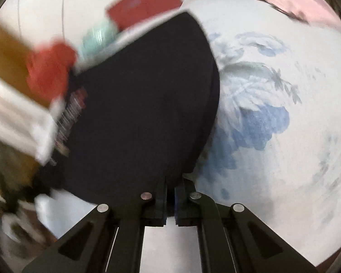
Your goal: Fold clothes
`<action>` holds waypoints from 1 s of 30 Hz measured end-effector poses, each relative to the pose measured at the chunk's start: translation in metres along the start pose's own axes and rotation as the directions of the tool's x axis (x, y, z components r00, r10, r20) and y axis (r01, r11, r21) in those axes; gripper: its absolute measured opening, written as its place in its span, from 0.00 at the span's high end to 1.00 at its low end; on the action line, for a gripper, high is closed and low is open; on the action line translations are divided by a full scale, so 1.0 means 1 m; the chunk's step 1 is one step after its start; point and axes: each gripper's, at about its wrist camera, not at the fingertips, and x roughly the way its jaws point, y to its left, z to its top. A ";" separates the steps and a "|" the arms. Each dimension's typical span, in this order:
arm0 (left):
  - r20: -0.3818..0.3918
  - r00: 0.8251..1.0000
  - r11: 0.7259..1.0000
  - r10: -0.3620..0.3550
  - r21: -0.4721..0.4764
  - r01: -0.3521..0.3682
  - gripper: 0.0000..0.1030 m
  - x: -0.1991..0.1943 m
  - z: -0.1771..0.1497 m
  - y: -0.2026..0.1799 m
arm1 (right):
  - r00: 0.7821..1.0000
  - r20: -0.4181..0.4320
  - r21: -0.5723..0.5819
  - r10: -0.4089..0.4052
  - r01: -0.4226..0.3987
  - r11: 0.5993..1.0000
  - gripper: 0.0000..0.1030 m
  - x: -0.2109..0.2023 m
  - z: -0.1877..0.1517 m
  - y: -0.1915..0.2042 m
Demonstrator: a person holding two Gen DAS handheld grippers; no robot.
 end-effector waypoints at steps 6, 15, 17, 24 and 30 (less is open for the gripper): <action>0.092 0.994 0.998 -0.053 0.026 0.051 0.94 -0.065 -0.003 -0.002 | 0.971 0.128 0.040 0.201 -0.208 0.977 0.97 -0.049 0.002 0.008; 0.086 0.996 0.999 -0.026 0.026 0.024 0.94 -0.124 -0.007 0.013 | 0.969 0.177 0.000 0.171 -0.174 0.985 0.97 -0.136 -0.009 0.000; 0.070 0.997 0.999 -0.019 0.053 0.015 0.93 -0.120 0.003 0.007 | 0.975 0.169 -0.010 0.148 -0.148 0.989 0.97 -0.138 -0.006 0.001; -0.005 0.998 0.991 -0.056 0.123 0.056 0.93 -0.070 0.041 -0.018 | 0.991 0.102 -0.046 0.090 -0.086 0.995 0.97 -0.102 0.020 0.005; -0.078 0.994 0.987 -0.078 0.137 0.088 0.93 -0.008 0.098 -0.038 | 0.997 0.072 -0.085 0.027 -0.021 0.996 0.97 -0.058 0.073 0.008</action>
